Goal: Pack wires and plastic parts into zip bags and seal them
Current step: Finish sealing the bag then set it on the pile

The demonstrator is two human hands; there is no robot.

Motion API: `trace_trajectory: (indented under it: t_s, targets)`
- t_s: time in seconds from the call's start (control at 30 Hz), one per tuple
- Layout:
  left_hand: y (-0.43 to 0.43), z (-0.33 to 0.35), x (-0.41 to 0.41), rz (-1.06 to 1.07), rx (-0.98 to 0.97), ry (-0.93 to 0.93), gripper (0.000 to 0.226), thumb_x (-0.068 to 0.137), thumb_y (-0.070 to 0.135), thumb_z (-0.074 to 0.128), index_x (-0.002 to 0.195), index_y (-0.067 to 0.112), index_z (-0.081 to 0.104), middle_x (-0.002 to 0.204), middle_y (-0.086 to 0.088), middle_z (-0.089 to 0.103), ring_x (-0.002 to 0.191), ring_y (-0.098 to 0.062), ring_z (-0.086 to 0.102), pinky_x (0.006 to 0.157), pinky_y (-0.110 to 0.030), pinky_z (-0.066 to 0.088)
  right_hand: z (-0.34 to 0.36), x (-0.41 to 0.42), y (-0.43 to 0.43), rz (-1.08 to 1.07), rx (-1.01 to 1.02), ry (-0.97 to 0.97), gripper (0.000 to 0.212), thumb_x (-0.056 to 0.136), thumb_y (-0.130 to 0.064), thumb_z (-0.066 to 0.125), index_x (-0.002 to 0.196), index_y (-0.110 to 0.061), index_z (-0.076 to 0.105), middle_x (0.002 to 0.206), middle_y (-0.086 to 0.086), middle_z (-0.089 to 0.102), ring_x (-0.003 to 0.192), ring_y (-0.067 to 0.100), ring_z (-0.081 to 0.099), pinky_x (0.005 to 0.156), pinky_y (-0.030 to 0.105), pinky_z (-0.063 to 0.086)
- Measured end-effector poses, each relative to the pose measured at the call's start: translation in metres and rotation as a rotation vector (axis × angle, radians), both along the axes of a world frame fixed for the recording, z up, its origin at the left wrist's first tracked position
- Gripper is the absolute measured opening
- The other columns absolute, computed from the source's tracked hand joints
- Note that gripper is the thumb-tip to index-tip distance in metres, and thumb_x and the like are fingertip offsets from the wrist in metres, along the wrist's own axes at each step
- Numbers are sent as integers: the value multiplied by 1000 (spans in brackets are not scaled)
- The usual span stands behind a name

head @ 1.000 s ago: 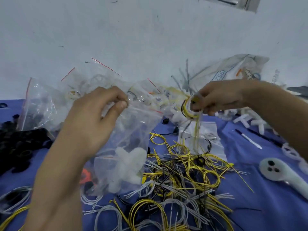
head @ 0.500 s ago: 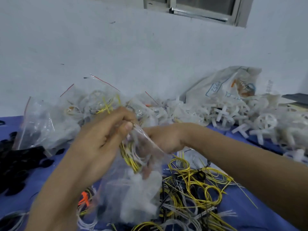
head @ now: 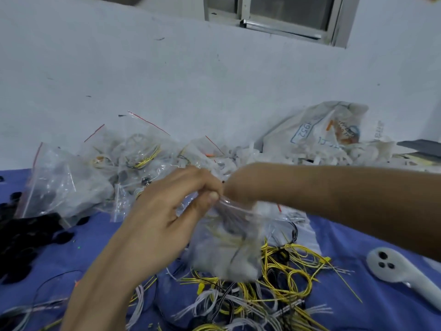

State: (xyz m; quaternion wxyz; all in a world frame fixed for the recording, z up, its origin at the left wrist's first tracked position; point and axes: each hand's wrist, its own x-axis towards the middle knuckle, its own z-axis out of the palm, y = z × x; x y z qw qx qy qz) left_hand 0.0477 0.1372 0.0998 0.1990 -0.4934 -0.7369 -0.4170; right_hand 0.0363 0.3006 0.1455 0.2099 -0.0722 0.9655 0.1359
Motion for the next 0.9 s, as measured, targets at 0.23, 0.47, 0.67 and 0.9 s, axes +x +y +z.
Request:
trace_trajectory:
  t_s: [0.23, 0.47, 0.67, 0.9]
  targets:
    - [-15, -4, -17, 82, 57, -27, 14, 84, 41, 45, 88, 33, 57, 87, 12, 60, 86, -8, 54, 76, -15, 39, 42, 5, 19, -28, -525, -51, 44, 89, -54, 46, 95, -19, 72, 91, -19, 68, 94, 1, 59, 99, 29, 40]
    - [-25, -12, -30, 109, 84, -129, 19, 80, 49, 50, 87, 34, 60, 92, 10, 62, 95, -10, 58, 84, -22, 42, 13, 14, 47, 217, -513, 266, 5, 85, -21, 68, 81, -23, 68, 119, 1, 57, 112, -1, 43, 91, 23, 37]
    - [-29, -18, -37, 252, 36, -154, 32, 68, 59, 49, 77, 31, 61, 89, 15, 59, 87, -4, 55, 78, -14, 40, 12, 22, 61, 69, -804, 357, 2, 84, -4, 67, 83, -3, 68, 78, 9, 73, 72, 22, 70, 72, 24, 55]
    - [-44, -14, -44, 244, 123, -146, 34, 54, 58, 77, 77, 37, 64, 82, 12, 57, 71, -8, 57, 70, -20, 47, 6, 25, 67, 51, -1052, 431, 14, 77, 11, 68, 83, -2, 66, 74, 17, 70, 62, 15, 66, 62, 20, 54]
